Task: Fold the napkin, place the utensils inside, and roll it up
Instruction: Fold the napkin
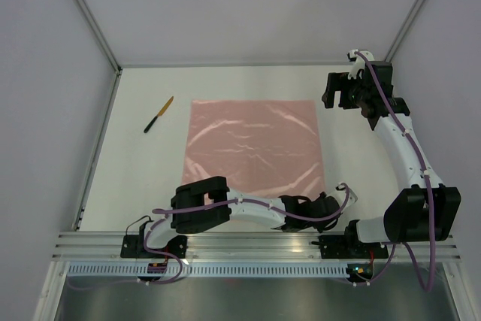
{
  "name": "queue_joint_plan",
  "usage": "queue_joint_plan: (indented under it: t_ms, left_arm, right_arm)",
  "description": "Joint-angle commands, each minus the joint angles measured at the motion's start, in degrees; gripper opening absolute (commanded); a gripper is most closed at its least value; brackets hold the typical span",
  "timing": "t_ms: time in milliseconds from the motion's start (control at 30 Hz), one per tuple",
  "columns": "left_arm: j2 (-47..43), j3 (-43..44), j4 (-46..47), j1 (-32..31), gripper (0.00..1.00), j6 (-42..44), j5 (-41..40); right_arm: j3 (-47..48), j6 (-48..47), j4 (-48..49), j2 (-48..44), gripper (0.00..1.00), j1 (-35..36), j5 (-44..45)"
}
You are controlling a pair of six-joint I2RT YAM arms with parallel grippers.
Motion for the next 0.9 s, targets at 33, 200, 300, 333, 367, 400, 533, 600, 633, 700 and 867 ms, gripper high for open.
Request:
queue_joint_plan:
  t_ms: [33, 200, 300, 333, 367, 400, 533, 600, 633, 700, 867]
  left_arm:
    - [-3.71, 0.67, 3.79, -0.32, 0.02, -0.64, 4.03]
    - [-3.88, 0.76, 4.32, -0.32, 0.02, -2.05, 5.18]
    - [-4.41, 0.49, 4.59, -0.32, 0.02, -2.23, 4.91]
    - [-4.84, 0.23, 5.02, -0.24, 0.02, -2.14, 5.00]
    - [-5.11, 0.23, 5.11, -0.24, 0.02, -2.14, 5.17]
    - [-5.37, 0.32, 5.38, -0.24, 0.02, -2.14, 5.70]
    - [-5.99, 0.41, 5.64, 0.37, 0.02, -3.27, 5.97]
    - [-7.04, -0.30, 5.90, 1.34, 0.02, -4.59, 6.84]
    - [-7.65, -1.43, 6.25, 1.95, 0.02, -5.82, 7.11]
    - [-9.67, -2.84, 6.70, 4.06, 0.02, -6.88, 7.55]
    - [-15.21, -8.90, 7.49, 11.18, 0.02, -9.87, 8.86]
  right_arm:
    - [1.43, 1.16, -1.40, 0.21, 0.98, 0.01, 0.79]
    - [1.43, 1.16, -1.49, 0.13, 0.98, 0.01, 0.62]
    - [1.52, 1.07, -1.49, 0.21, 0.98, 0.01, 0.53]
    - [1.52, 1.07, -1.41, 0.21, 0.98, 0.01, 0.53]
    - [1.52, 1.07, -1.49, 0.21, 0.98, 0.10, 0.53]
    - [1.52, 1.07, -1.49, 0.30, 0.98, 0.01, 0.53]
    - [1.60, 0.99, -1.67, 0.21, 0.98, 0.01, 0.44]
    - [1.52, 0.98, -1.58, 0.13, 0.98, 0.01, 0.44]
    - [1.52, 1.07, -1.67, 0.13, 0.98, 0.01, 0.44]
    - [1.52, 0.99, -1.58, 0.13, 0.98, 0.01, 0.18]
    - [1.60, 0.98, -1.67, -0.05, 0.98, 0.01, -0.17]
